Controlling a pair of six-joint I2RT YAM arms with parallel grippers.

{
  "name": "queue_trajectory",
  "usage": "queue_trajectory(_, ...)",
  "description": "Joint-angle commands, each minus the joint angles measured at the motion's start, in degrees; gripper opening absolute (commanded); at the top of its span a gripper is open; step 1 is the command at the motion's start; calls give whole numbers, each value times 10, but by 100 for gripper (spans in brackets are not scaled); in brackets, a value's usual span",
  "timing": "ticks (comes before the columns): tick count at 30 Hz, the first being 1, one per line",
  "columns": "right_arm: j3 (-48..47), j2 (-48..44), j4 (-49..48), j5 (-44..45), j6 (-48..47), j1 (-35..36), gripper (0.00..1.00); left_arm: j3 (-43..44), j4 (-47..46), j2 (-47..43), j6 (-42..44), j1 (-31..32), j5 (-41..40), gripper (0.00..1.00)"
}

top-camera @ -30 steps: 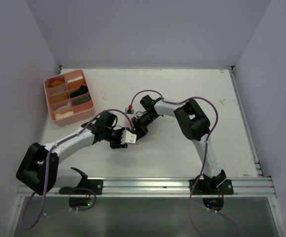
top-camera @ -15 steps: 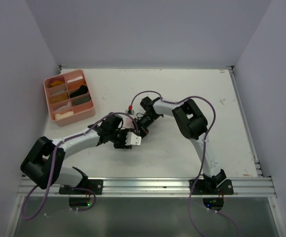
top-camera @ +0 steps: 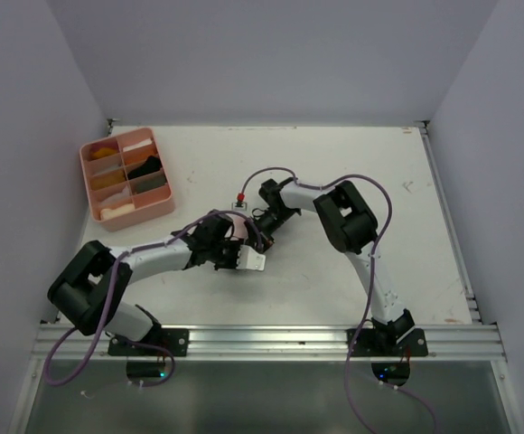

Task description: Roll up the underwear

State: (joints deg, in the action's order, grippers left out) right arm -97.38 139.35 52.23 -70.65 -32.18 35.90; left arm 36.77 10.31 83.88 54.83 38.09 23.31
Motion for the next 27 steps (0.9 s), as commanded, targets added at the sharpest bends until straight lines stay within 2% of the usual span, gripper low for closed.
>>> queue_trajectory(1, 5, 16, 4, 79, -39, 0, 12, -7, 4, 21, -11, 13, -13, 13)
queue_trajectory(3, 4, 8, 2, 80, -27, -2, 27, 6, 21, 24, -16, 15, -5, 4)
queue_trajectory(5, -4, -7, -2, 81, -12, -10, 32, 17, 61, 31, -10, 16, 9, 2)
queue_trajectory(6, -10, -11, -3, 82, 2, -14, 39, 25, 81, 44, -7, 16, 25, 0)
queue_trajectory(8, -37, -25, -1, 94, 16, -29, 47, 40, 120, 53, -14, 16, 40, 0)
queue_trajectory(9, -56, -30, -1, 97, 28, -36, 55, 44, 144, 62, -15, 16, 50, 0)
queue_trajectory(11, -77, -43, 0, 108, 41, -50, 61, 59, 163, 74, -18, 16, 62, 0)
queue_trajectory(12, -85, -49, -1, 110, 48, -57, 69, 65, 174, 78, -18, 16, 75, 0)
queue_trajectory(14, -103, -67, -13, 129, 63, -74, 72, 88, 203, 94, -22, 15, 91, 0)
queue_trajectory(15, -105, -74, -19, 136, 74, -81, 78, 96, 215, 101, -21, 13, 113, 0)
queue_trajectory(18, -100, -108, -40, 159, 85, -110, 80, 132, 259, 134, -12, 5, 161, 0)
queue_trajectory(22, -22, -180, -93, 168, 94, -160, 78, 201, 350, 212, 16, -34, 230, 0)
queue_trajectory(27, 82, -288, -102, 170, 17, -174, 63, 317, 422, 331, 14, -87, 263, 0)
